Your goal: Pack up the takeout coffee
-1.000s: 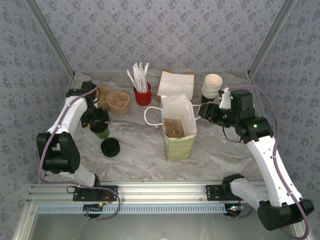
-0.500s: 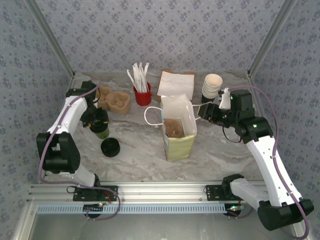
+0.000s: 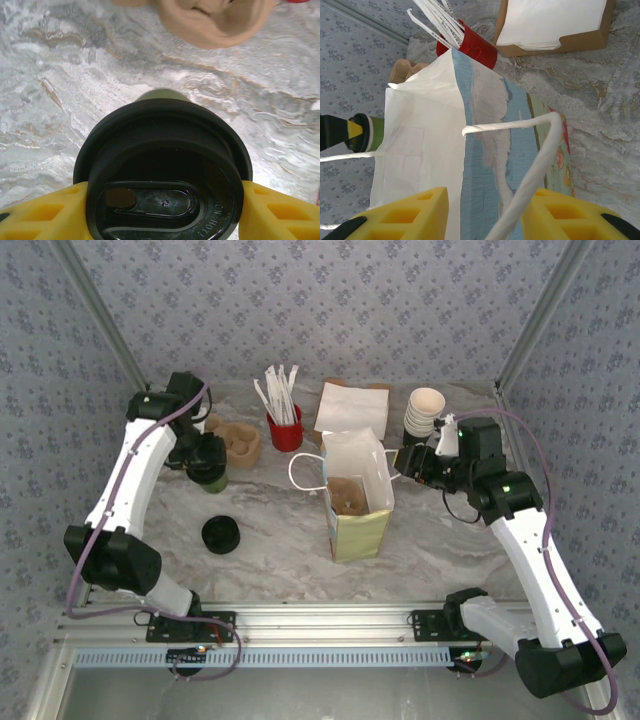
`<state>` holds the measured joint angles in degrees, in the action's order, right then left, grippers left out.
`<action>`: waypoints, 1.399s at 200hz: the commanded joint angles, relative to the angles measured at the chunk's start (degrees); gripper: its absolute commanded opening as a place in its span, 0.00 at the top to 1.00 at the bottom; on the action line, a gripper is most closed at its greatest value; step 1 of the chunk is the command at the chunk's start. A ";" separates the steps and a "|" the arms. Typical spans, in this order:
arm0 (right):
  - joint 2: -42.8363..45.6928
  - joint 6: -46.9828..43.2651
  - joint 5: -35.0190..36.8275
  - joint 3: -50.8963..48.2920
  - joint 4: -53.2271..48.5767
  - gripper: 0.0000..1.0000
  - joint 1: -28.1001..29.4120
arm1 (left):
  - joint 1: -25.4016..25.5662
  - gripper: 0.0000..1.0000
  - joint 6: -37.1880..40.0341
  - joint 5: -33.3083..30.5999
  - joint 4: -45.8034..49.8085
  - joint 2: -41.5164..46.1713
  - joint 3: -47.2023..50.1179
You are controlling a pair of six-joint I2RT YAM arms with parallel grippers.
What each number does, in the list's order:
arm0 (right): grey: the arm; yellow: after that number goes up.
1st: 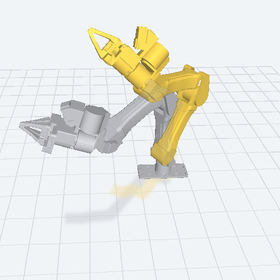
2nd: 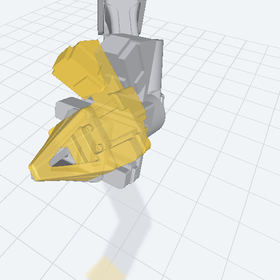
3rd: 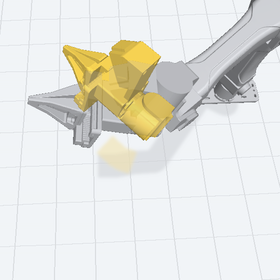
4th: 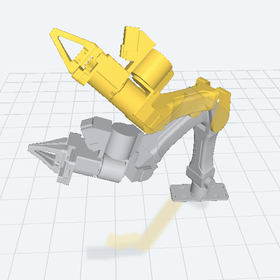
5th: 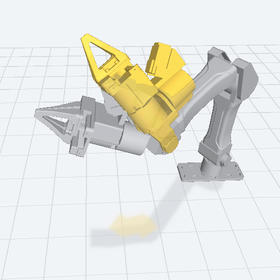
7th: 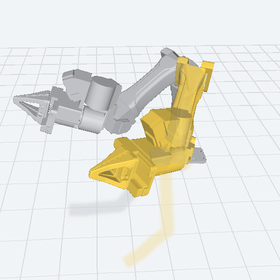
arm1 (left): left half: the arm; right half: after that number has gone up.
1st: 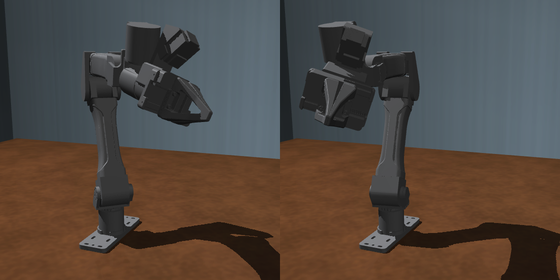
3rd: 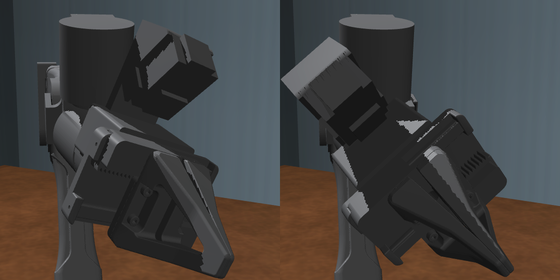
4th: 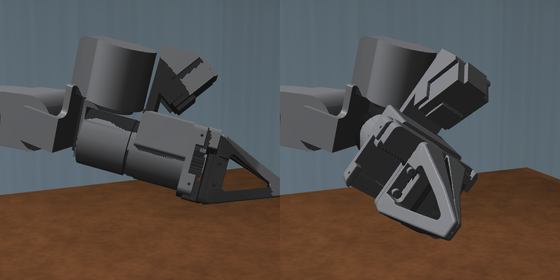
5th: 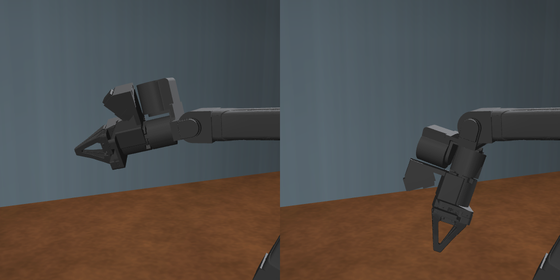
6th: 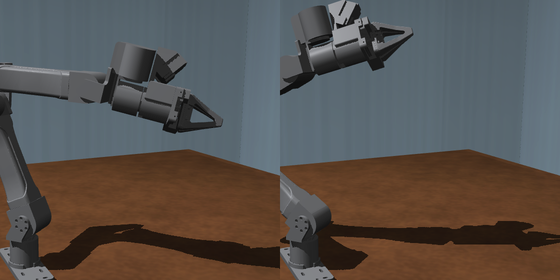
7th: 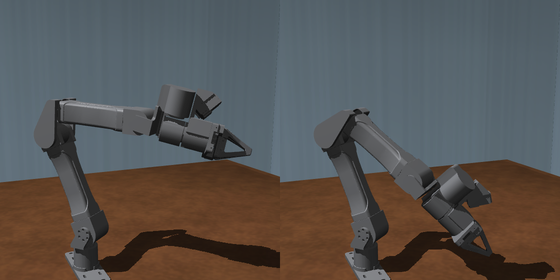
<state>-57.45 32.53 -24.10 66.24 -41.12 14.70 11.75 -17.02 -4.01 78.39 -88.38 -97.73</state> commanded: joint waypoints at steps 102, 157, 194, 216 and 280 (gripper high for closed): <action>0.05 1.57 -0.51 -0.82 1.95 0.57 4.37 | 15.84 0.37 -4.15 -7.34 21.01 -1.87 -29.76; 0.01 2.19 0.12 -1.97 2.66 0.57 5.44 | 23.02 0.38 -5.94 -9.04 23.83 -3.70 -38.43; -0.95 3.06 1.92 -3.14 4.21 0.59 7.70 | 25.87 0.38 -6.10 -9.17 23.93 -4.21 -41.33; -2.01 5.78 3.54 -3.35 5.38 0.62 10.30 | 26.80 0.38 -5.95 -9.06 23.94 -4.37 -42.75; -4.70 11.34 11.16 -2.13 9.09 0.80 19.16 | 29.66 0.40 -5.76 -8.90 23.92 -3.82 -46.30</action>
<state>-61.01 40.84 -17.37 63.40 -34.13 31.29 40.07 -22.17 -12.08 92.16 -92.49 -142.02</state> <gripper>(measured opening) 0.216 0.623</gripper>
